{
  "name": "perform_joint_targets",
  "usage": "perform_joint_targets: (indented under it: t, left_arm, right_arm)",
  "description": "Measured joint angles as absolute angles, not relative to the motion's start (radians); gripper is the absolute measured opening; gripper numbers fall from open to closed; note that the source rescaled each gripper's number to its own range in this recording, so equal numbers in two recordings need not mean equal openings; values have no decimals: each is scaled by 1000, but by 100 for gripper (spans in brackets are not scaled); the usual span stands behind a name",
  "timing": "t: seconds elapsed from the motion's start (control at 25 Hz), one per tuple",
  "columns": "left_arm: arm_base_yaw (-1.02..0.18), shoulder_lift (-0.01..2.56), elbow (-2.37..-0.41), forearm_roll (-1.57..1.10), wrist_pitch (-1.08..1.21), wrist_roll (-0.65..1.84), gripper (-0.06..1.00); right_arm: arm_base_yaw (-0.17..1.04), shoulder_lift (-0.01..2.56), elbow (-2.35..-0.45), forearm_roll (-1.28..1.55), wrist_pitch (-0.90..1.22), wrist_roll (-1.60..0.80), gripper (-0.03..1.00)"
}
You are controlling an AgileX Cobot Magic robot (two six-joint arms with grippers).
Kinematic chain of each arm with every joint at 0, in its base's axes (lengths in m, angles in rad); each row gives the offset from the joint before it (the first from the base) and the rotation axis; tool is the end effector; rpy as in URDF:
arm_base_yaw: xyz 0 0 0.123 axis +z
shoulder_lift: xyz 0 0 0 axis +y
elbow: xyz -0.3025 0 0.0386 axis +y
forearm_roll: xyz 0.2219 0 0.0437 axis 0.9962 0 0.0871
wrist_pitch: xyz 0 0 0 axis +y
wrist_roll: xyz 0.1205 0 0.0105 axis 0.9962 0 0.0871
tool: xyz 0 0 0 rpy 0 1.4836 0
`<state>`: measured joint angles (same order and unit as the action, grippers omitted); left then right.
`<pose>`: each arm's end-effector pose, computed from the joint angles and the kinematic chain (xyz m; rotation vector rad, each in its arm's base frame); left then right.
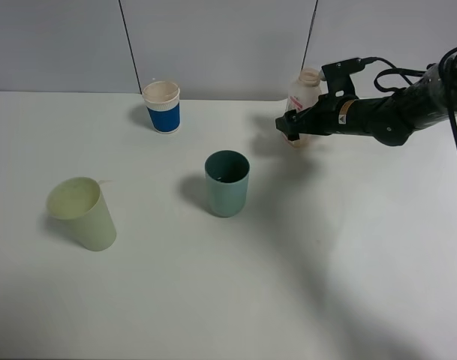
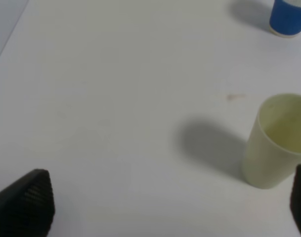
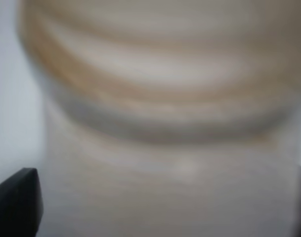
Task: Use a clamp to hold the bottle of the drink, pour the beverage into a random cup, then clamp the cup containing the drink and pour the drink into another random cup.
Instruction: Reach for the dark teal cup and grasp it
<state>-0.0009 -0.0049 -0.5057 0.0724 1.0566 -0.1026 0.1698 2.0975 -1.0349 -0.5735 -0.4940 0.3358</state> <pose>-0.0222 0.0076 0.2533 -0.1067 2.0248 0.0211 0.4197 0.1035 0.1313 -0.5198 2.0474 0.2688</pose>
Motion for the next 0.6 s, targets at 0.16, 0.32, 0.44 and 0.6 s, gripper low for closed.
perform_joint_targets:
  t: [0.16,0.32,0.44,0.6]
  left_arm:
    - [-1,-5,-506,72,1057,-103,88]
    - [-1,-5,-506,72,1057,-103,88]
    - [-1,-5,-506,72,1057,-103,88]
    - [-1,-5,-506,72,1057,-103,88]
  right_arm:
    - [170,2082,-1035,-573,-451,351,97]
    - [170,2041,-1034,-573,-393,383,99]
    - [170,2011,-1034,-573,-345,406,100]
    - [170,1975,-1034,-573,-299,420,100]
